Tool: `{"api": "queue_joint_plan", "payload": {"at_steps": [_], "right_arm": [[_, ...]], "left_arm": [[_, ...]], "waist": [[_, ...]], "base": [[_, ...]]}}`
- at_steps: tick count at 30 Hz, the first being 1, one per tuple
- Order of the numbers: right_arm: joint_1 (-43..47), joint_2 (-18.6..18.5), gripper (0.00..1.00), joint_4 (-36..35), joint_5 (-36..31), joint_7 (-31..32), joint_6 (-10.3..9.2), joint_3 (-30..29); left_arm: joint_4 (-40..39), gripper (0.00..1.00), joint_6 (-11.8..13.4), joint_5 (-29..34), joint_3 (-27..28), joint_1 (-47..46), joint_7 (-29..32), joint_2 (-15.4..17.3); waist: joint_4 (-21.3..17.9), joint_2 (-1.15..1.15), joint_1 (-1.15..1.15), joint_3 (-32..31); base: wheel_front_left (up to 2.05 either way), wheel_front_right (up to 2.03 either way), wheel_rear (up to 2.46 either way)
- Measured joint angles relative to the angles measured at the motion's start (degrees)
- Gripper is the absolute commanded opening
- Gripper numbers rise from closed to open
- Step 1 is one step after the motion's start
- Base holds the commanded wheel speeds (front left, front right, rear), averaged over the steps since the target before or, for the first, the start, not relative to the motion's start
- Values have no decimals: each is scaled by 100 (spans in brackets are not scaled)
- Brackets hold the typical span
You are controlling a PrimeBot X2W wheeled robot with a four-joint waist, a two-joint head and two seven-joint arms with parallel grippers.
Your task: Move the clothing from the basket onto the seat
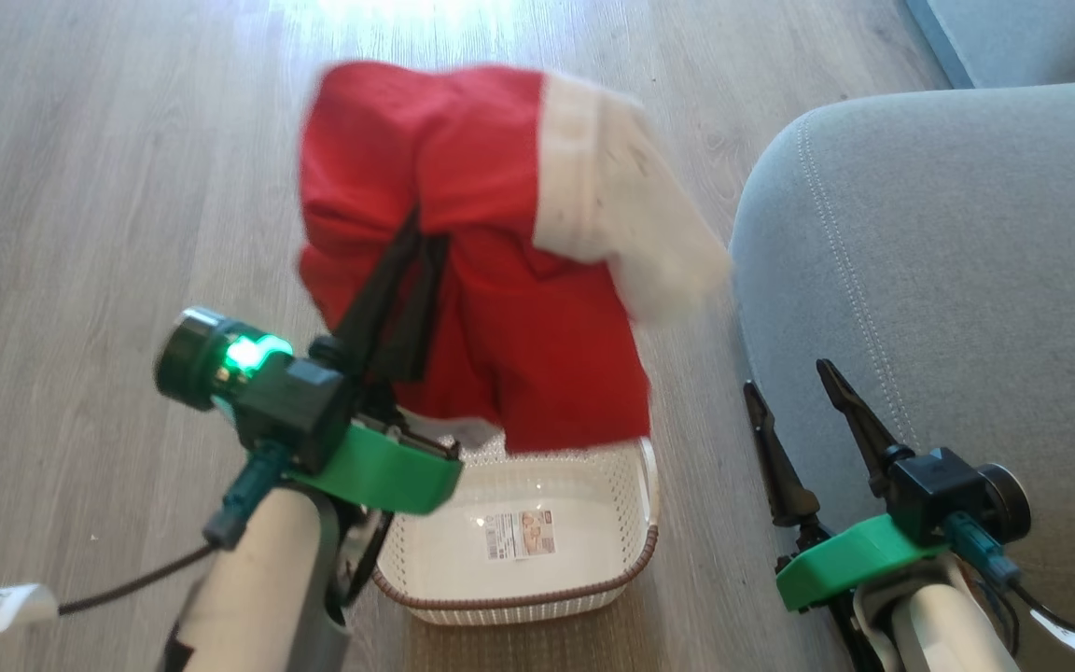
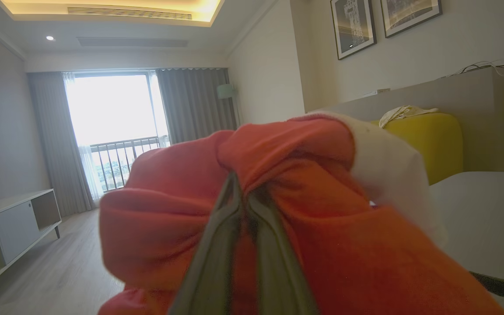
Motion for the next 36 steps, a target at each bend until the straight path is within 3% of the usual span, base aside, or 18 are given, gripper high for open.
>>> {"api": "queue_joint_plan", "payload": {"at_steps": [7,24,30,36], "right_arm": [[0,0,100,0,-1,0,0,-35],[0,0,100,5,-44,0,0,-43],[-1,0,100,26,452,0,0,108],[-1,-9,100,-177,1034,0,-1,664]], "left_arm": [[-33,0,-102,-15,-371,352,0,-4],[-87,0,8,-68,-375,443,0,-3],[-69,0,7,-68,-366,442,0,-3],[20,0,8,-159,-331,441,0,-3]], "waist": [[23,0,0,49],[43,0,0,41],[20,0,0,64],[8,0,0,102]], "base": [[0,0,0],[0,0,0],[0,0,0],[0,0,0]]}}
